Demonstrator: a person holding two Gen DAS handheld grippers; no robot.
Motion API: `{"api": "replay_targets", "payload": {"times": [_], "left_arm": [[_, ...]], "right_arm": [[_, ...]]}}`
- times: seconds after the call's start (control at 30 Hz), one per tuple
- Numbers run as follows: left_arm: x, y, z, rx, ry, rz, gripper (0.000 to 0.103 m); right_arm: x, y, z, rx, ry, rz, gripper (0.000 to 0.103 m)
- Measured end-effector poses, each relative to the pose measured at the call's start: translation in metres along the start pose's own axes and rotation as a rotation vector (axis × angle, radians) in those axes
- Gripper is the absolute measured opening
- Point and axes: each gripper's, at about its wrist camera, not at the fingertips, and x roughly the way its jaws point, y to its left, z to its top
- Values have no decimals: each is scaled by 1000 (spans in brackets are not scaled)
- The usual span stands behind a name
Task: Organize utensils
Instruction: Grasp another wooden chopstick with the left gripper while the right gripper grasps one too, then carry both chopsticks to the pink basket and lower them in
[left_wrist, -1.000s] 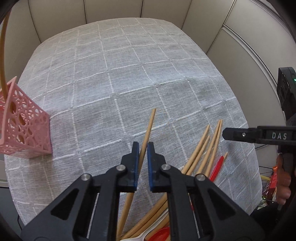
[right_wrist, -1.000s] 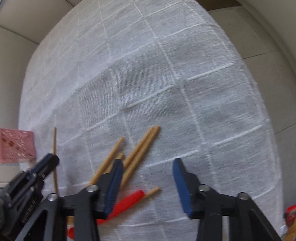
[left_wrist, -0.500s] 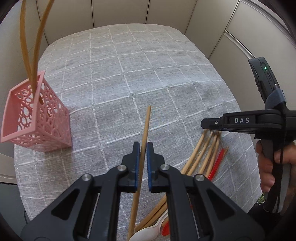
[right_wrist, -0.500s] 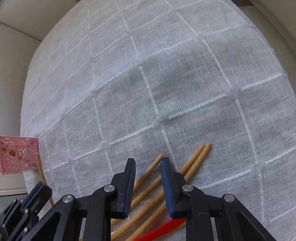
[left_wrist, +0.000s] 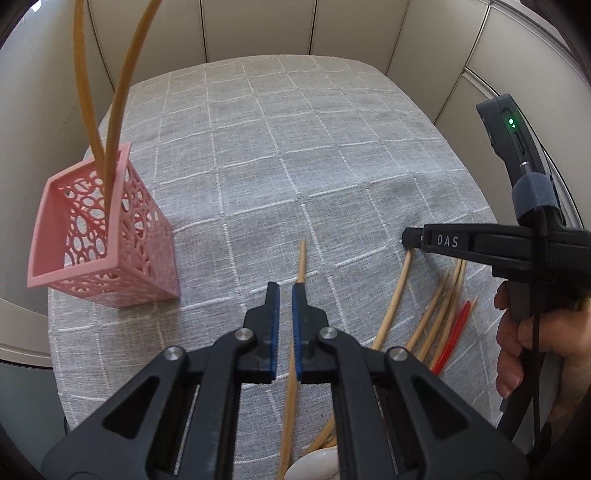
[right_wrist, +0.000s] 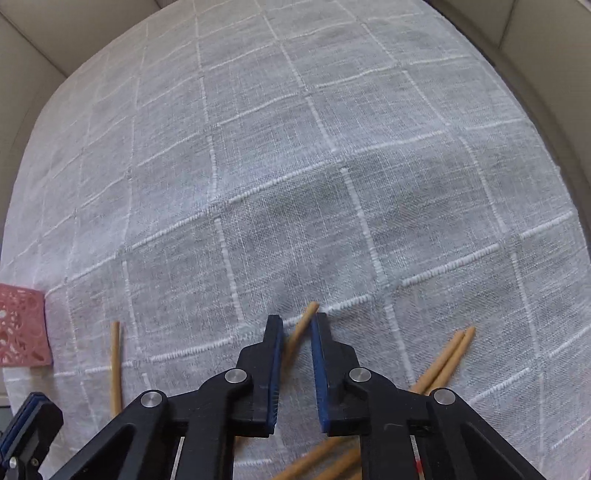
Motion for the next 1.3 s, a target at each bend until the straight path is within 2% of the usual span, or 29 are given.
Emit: {"api": "replay_targets", "payload": {"times": [0.13,0.2,0.27,0.33,0.4,0.53,0.6,0.63,0.67,0.77,0.9,1.1,1.3], "left_arm": [[18,5,5,-28,34,-49,8],[30,6,7,-43,63,-59,13],[40,5,9,-51,82,-58,22],[50,2,10,-53,99,-53,23],[55,-3,12,-36,93,-37,23],[60,-20,15,32,100,45,23],[62,-26,17,50,102,69,20],[62,-28,17,50,102,62,10],[61,-30,17,53,96,70,6],[58,-37,16,66,73,92,6],[33,-39,14,76,3,91,6],[-20,-42,10,87,-133,83,6],[-75,-29,2,99,-261,74,6]], "right_arm": [[2,-3,2,39,-4,51,12],[2,-8,4,54,1,98,10],[2,-12,4,66,14,133,10],[2,-17,5,62,28,150,10],[3,-19,8,42,43,159,11],[9,-5,7,-34,57,139,15],[10,4,6,-80,52,119,20],[11,11,5,-102,46,101,20],[11,16,2,-121,38,82,20],[12,25,-4,-128,24,61,15],[-1,15,-4,-46,5,182,11],[-52,19,-10,-55,-100,290,8],[-107,12,-29,-137,-238,309,8]]}}
